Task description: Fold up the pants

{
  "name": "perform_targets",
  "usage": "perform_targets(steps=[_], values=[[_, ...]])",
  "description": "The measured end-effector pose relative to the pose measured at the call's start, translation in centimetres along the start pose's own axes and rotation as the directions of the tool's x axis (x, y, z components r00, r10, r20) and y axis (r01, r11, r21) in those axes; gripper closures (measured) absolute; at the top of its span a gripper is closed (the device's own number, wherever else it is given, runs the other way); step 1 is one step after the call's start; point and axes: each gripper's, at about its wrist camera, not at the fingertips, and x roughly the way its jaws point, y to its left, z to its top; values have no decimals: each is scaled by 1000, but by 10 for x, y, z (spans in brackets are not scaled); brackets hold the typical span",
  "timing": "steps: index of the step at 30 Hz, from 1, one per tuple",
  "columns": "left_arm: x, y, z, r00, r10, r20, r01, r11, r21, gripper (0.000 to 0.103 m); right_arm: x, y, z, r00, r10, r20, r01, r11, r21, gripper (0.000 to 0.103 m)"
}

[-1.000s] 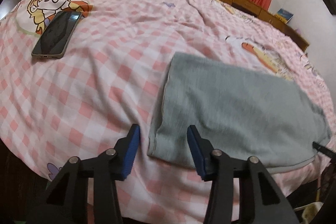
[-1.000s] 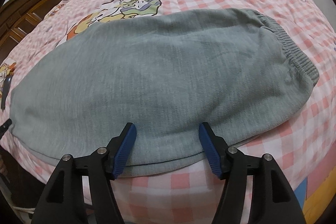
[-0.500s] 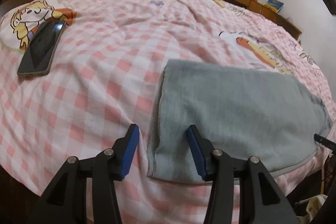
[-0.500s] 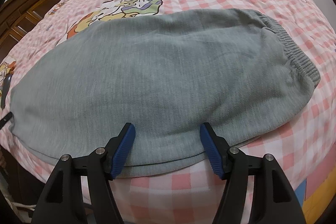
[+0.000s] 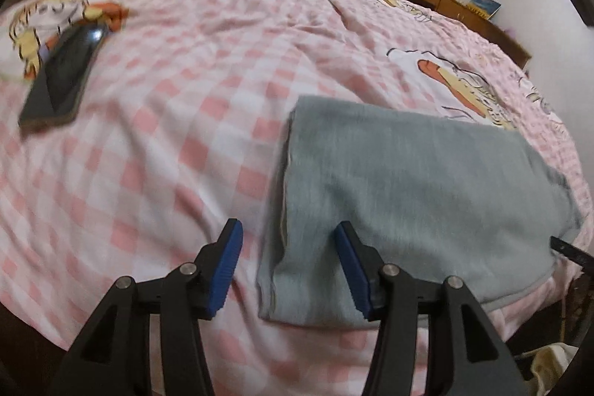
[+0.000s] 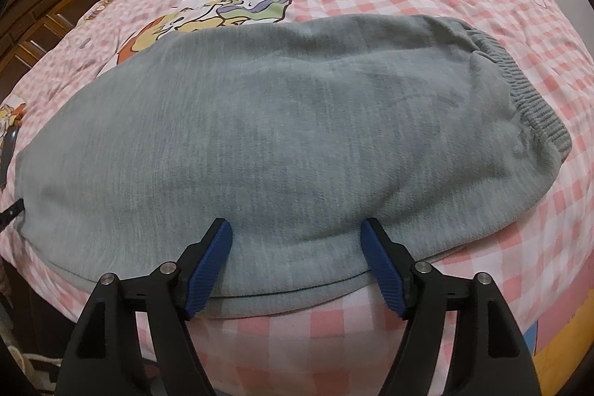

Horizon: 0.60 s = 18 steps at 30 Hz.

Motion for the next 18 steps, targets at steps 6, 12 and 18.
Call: perform_targets(steps=[6, 12, 18], values=[[3, -5, -13, 997, -73, 9, 73, 996, -49, 48, 1, 2, -1, 1000, 7, 8, -7, 1000, 1, 22], [-3, -4, -12, 997, -70, 23, 72, 989, -129, 83, -2, 3, -2, 1000, 10, 23, -10, 1000, -1, 22], [-34, -20, -5, 992, -106, 67, 114, 986, -126, 92, -10, 2, -3, 999, 5, 39, -5, 1000, 9, 28]])
